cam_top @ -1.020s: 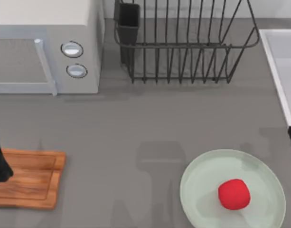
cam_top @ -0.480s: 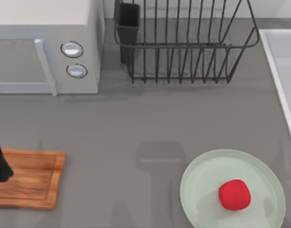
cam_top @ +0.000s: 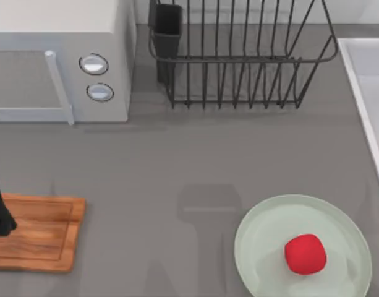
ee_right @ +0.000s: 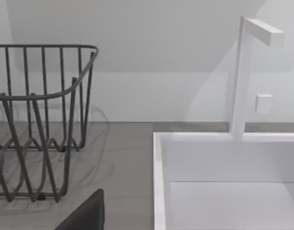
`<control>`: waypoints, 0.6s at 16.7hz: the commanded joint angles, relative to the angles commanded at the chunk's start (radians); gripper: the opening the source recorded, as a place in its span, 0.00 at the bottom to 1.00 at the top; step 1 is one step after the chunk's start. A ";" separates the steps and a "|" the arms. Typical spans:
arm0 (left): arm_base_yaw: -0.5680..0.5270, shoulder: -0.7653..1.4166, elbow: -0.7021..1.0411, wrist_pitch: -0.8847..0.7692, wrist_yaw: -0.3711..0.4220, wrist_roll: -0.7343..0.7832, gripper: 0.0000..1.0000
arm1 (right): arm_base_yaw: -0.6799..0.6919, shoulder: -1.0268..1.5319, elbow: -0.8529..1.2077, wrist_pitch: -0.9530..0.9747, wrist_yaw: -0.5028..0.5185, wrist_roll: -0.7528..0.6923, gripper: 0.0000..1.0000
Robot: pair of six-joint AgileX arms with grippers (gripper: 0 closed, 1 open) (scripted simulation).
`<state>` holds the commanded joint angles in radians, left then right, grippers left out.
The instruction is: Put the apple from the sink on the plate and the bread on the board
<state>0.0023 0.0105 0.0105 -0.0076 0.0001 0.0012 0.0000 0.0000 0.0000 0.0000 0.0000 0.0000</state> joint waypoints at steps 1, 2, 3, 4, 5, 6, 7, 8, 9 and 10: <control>0.005 0.021 0.020 -0.015 0.000 0.002 1.00 | 0.000 0.000 0.000 0.000 0.000 0.000 1.00; 0.011 0.052 0.050 -0.036 0.000 0.006 1.00 | 0.000 0.000 0.000 0.000 0.000 0.000 1.00; 0.020 0.094 0.087 -0.064 0.001 0.010 1.00 | 0.000 0.000 0.000 0.000 0.000 0.000 1.00; 0.030 0.147 0.132 -0.097 0.001 0.015 1.00 | 0.000 0.000 0.000 0.000 0.000 0.000 1.00; 0.042 0.211 0.182 -0.135 0.001 0.021 1.00 | 0.000 0.000 0.000 0.000 0.000 0.000 1.00; 0.055 0.285 0.237 -0.178 0.001 0.028 1.00 | 0.000 0.000 0.000 0.000 0.000 0.000 1.00; 0.069 0.370 0.295 -0.225 0.001 0.035 1.00 | 0.000 0.000 0.000 0.000 0.000 0.000 1.00; 0.084 0.466 0.355 -0.276 0.001 0.043 1.00 | 0.000 0.000 0.000 0.000 0.000 0.000 1.00; 0.099 0.570 0.416 -0.329 0.001 0.051 1.00 | 0.000 0.000 0.000 0.000 0.000 0.000 1.00; 0.115 0.681 0.479 -0.384 0.000 0.059 1.00 | 0.000 0.000 0.000 0.000 0.000 0.000 1.00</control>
<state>0.1173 0.6910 0.4892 -0.3915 0.0005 0.0605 0.0000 0.0000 0.0000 0.0000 0.0000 0.0000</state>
